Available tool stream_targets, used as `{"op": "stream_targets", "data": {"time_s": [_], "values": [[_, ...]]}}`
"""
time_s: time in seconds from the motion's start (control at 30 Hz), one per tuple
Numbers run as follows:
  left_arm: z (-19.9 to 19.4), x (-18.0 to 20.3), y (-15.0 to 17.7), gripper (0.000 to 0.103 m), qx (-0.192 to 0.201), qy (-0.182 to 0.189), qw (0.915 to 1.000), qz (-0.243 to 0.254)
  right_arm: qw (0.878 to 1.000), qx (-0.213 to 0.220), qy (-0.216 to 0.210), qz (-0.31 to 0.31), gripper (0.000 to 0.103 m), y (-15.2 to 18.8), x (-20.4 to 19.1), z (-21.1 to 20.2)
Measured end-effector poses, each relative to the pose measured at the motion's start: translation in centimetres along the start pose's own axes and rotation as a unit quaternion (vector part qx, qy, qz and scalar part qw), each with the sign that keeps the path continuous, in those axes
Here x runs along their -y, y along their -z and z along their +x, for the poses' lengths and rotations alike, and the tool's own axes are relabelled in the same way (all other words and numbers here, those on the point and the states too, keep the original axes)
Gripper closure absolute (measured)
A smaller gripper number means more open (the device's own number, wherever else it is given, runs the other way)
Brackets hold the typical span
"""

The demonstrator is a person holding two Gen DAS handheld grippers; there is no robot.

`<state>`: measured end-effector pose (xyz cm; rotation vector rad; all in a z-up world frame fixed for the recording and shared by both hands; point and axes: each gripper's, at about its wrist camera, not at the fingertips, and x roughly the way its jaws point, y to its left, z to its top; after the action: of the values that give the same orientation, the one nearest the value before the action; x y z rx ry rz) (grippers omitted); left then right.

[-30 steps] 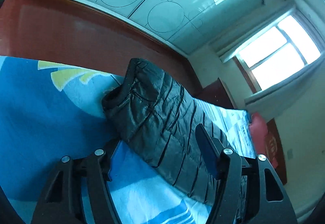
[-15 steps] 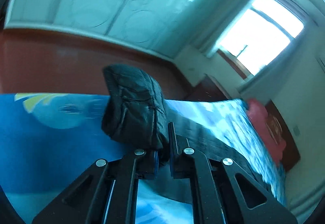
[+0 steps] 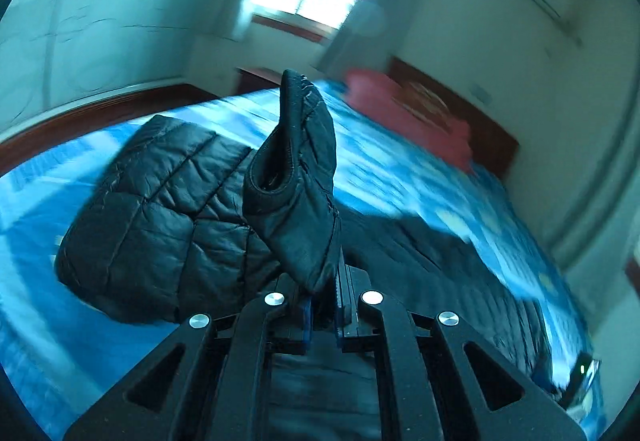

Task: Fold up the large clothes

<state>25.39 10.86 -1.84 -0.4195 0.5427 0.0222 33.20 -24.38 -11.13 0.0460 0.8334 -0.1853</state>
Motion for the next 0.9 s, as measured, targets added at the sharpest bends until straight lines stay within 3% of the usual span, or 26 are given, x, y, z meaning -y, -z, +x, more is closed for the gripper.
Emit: {"op": "stream_targets", "data": {"time_s": [0.13,0.37,0.47,0.5,0.57,0.6,0.63,0.8,0.9], "values": [[2.6,7.8,2.5,0.096,-0.032,0.019,0.9968,0.07,1.0,0.001,-0.005,0.004,0.023,-0.1,0.0,-0.1],[5.9,15.8,7.2,0.095,-0.082,0.058,0.9877,0.12,1.0,0.003,-0.012,0.01,0.021,0.0,0.1,-0.1],[7.5,18.9,9.2,0.094,-0.117,0.08,0.9783,0.151,1.0,0.003,-0.017,0.012,0.02,0.0,0.1,0.0],[7.7,19.5,9.5,0.09,-0.124,0.082,0.9761,0.159,1.0,0.003,-0.018,0.012,0.019,-0.1,0.1,0.0],[7.9,20.8,10.4,0.067,-0.136,0.077,0.971,0.181,1.0,0.004,-0.021,0.013,0.019,-0.1,0.1,0.0],[7.5,21.1,10.6,0.046,-0.132,0.07,0.9698,0.193,1.0,0.005,-0.022,0.014,0.019,-0.1,0.1,0.0],[7.2,21.4,10.7,0.037,-0.123,0.068,0.9701,0.198,1.0,0.005,-0.023,0.015,0.018,-0.1,0.1,0.0],[5.1,21.6,9.7,0.036,-0.094,0.073,0.9665,0.227,0.999,0.006,-0.026,0.018,0.018,0.0,0.2,-0.1],[3.6,19.9,8.5,0.035,-0.081,0.07,0.9695,0.221,0.999,0.007,-0.036,0.024,0.018,-0.1,0.6,-0.4]]}}
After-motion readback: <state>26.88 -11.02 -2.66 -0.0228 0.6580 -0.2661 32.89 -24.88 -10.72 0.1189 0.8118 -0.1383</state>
